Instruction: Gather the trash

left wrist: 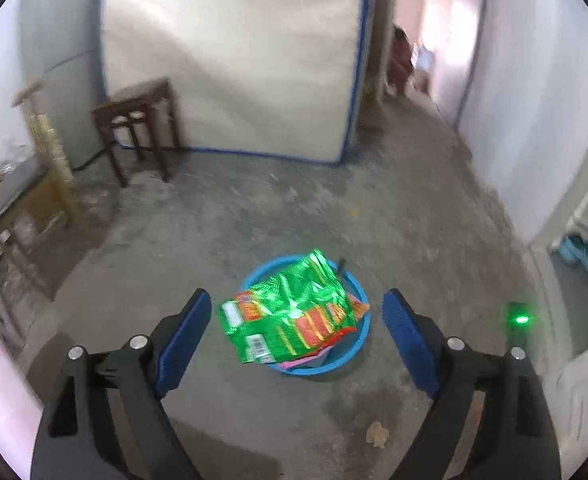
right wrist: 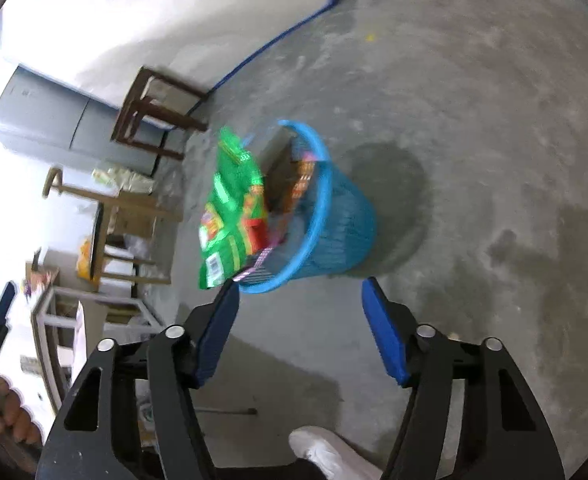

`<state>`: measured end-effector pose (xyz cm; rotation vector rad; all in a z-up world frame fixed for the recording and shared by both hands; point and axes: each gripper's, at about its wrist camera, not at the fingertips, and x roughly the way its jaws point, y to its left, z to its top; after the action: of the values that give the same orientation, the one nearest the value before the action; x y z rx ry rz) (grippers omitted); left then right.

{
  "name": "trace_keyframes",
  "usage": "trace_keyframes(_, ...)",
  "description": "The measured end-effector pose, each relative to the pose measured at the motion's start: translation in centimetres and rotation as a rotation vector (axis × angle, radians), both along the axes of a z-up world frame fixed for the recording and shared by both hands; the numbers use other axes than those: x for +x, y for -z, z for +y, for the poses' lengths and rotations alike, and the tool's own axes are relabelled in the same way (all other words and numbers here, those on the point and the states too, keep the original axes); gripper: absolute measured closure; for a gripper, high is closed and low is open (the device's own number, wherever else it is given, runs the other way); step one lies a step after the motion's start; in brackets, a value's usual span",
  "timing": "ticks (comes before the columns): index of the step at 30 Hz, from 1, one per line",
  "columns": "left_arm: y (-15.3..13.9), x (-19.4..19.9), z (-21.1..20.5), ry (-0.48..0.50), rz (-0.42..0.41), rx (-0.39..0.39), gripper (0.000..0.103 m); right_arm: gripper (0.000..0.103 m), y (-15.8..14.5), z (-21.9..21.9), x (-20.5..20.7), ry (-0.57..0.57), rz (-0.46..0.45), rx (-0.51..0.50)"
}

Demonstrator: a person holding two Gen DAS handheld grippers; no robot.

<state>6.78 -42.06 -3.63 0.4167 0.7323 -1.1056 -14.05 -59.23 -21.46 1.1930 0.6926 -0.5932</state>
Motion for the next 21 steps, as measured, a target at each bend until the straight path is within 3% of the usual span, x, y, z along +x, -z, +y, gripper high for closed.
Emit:
trace_keyframes(2,-2.5,0.6,3.5,-0.034,0.001,-0.024,0.013,0.053,-1.2,0.2,2.2,-0.050,-0.008,-0.046)
trace_keyframes(6,-5.2,0.2,9.5,-0.088,-0.011,-0.059,0.011,0.055,-4.8,0.9,6.9,-0.159,-0.020,-0.192)
trace_keyframes(11,-5.7,-0.3,18.2,-0.204,0.052,-0.109,0.009,0.055,-8.7,3.6,9.8,-0.257,-0.021,-0.321)
trace_keyframes(15,-5.5,-1.3,24.1,-0.369,0.030,-0.111,0.006,0.046,-12.1,8.0,10.4,-0.395,-0.047,-0.392)
trace_keyframes(16,-5.5,-1.6,25.6,-0.423,0.022,-0.117,0.006,0.039,-12.9,9.2,10.5,-0.427,-0.049,-0.420)
trace_keyframes(21,-5.9,-2.5,30.9,-0.616,-0.010,-0.130,0.006,0.017,-18.3,18.3,10.5,-0.622,-0.036,-0.671)
